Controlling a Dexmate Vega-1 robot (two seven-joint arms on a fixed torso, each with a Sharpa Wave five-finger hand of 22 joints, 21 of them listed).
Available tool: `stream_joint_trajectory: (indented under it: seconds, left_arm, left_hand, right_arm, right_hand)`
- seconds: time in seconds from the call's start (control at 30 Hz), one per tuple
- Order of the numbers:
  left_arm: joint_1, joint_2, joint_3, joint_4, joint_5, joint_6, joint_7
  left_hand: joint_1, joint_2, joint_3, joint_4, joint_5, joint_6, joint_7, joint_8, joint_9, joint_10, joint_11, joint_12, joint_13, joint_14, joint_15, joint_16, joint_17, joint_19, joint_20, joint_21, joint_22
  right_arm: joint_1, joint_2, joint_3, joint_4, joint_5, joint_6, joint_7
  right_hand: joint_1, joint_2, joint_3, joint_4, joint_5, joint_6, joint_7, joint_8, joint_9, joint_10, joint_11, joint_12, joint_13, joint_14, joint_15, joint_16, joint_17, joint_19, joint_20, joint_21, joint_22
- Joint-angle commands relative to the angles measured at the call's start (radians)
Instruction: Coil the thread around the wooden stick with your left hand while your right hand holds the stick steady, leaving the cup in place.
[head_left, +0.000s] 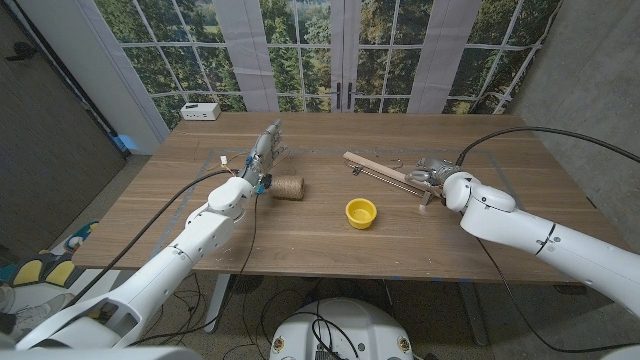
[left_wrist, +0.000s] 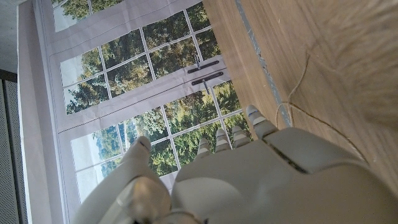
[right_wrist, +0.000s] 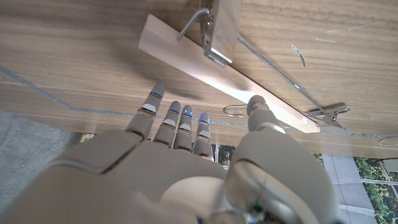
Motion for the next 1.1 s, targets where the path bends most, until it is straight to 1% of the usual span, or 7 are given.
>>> stream_joint_trajectory:
  seconds: [0.03, 0.47, 0.77, 0.9, 0.97, 1.0, 1.1]
  left_arm:
    - [0.009, 0.001, -0.002, -0.005, -0.003, -0.006, 0.002]
    - [0.012, 0.002, -0.003, -0.009, -0.003, -0.003, 0.005]
    - [0.010, 0.001, -0.003, -0.005, -0.006, -0.006, 0.000]
    - [0.012, 0.003, -0.003, -0.008, -0.004, -0.003, 0.005]
    - [0.012, 0.000, -0.005, -0.005, -0.007, -0.007, 0.003]
    - [0.011, 0.001, -0.004, -0.004, -0.006, -0.008, 0.001]
    - [0.012, 0.002, -0.004, -0.006, -0.007, -0.006, 0.001]
  left_hand:
    - [0.001, 0.009, -0.006, 0.001, 0.010, 0.001, 0.000, 0.004, 0.006, 0.004, -0.002, -0.001, 0.002, 0.001, 0.001, -0.002, 0.006, 0.004, -0.003, 0.007, 0.003]
    - [0.001, 0.010, -0.007, 0.001, 0.010, 0.001, -0.001, 0.003, 0.006, 0.004, -0.003, -0.002, 0.003, 0.002, 0.000, -0.002, 0.006, 0.004, -0.003, 0.007, 0.003]
    - [0.002, 0.010, -0.007, 0.001, 0.010, 0.001, -0.001, 0.003, 0.006, 0.004, -0.003, -0.003, 0.003, 0.001, 0.000, -0.002, 0.006, 0.004, -0.003, 0.007, 0.003]
    - [0.002, 0.010, -0.007, 0.002, 0.010, 0.001, 0.000, 0.003, 0.006, 0.005, -0.003, -0.003, 0.003, 0.002, -0.001, -0.002, 0.006, 0.005, -0.003, 0.007, 0.003]
    - [0.002, 0.010, -0.008, 0.002, 0.010, 0.000, -0.001, 0.002, 0.006, 0.005, -0.003, -0.003, 0.003, 0.002, -0.001, -0.002, 0.006, 0.005, -0.003, 0.006, 0.003]
    - [0.002, 0.010, -0.008, 0.002, 0.010, 0.000, -0.001, 0.003, 0.006, 0.005, -0.003, -0.003, 0.003, 0.002, -0.002, -0.002, 0.006, 0.005, -0.003, 0.007, 0.003]
    - [0.002, 0.010, -0.008, 0.002, 0.010, 0.001, 0.000, 0.003, 0.006, 0.004, -0.003, -0.004, 0.003, 0.002, -0.001, -0.002, 0.006, 0.005, -0.003, 0.007, 0.003]
  right_arm:
    - [0.028, 0.007, -0.054, 0.001, -0.044, -0.038, 0.028]
    - [0.066, 0.017, -0.119, 0.009, -0.116, -0.082, 0.064]
    - [0.103, 0.037, -0.195, 0.028, -0.212, -0.139, 0.081]
    - [0.108, 0.045, -0.208, 0.036, -0.236, -0.151, 0.085]
    - [0.107, 0.051, -0.211, 0.041, -0.247, -0.154, 0.077]
    - [0.109, 0.053, -0.216, 0.043, -0.256, -0.157, 0.075]
    - [0.112, 0.062, -0.229, 0.051, -0.283, -0.168, 0.067]
  right_hand:
    - [0.014, 0.002, 0.004, 0.003, 0.002, 0.005, -0.001, 0.005, 0.005, 0.013, -0.004, 0.006, 0.006, 0.010, -0.001, 0.008, 0.003, 0.012, 0.001, 0.003, 0.002]
    - [0.055, 0.002, 0.021, -0.011, 0.007, 0.026, -0.001, 0.009, 0.005, 0.018, -0.010, 0.004, 0.006, 0.013, -0.015, 0.003, -0.002, 0.019, -0.003, 0.004, 0.002]
    - [0.168, -0.009, 0.060, -0.024, 0.018, 0.094, -0.016, 0.024, 0.005, 0.046, -0.030, 0.007, 0.006, 0.046, -0.042, 0.001, -0.007, 0.061, -0.014, 0.013, 0.001]
    - [0.221, -0.013, 0.072, -0.021, 0.019, 0.117, -0.023, 0.025, 0.005, 0.086, -0.037, 0.017, 0.006, 0.070, -0.054, 0.006, -0.006, 0.083, -0.020, 0.018, 0.001]
    - [0.249, -0.009, 0.073, -0.010, 0.018, 0.178, -0.028, 0.040, 0.005, 0.135, -0.042, 0.031, 0.008, 0.100, -0.068, 0.018, 0.001, 0.089, -0.027, 0.016, 0.002]
    - [0.274, 0.011, 0.082, -0.007, 0.019, 0.219, -0.036, 0.049, 0.005, 0.166, -0.047, 0.038, 0.009, 0.122, -0.081, 0.028, 0.006, 0.102, -0.034, 0.019, 0.002]
    - [0.322, 0.033, 0.087, -0.004, 0.013, 0.323, -0.048, 0.072, 0.005, 0.257, -0.069, 0.062, 0.011, 0.214, -0.112, 0.073, 0.022, 0.135, -0.051, 0.027, 0.003]
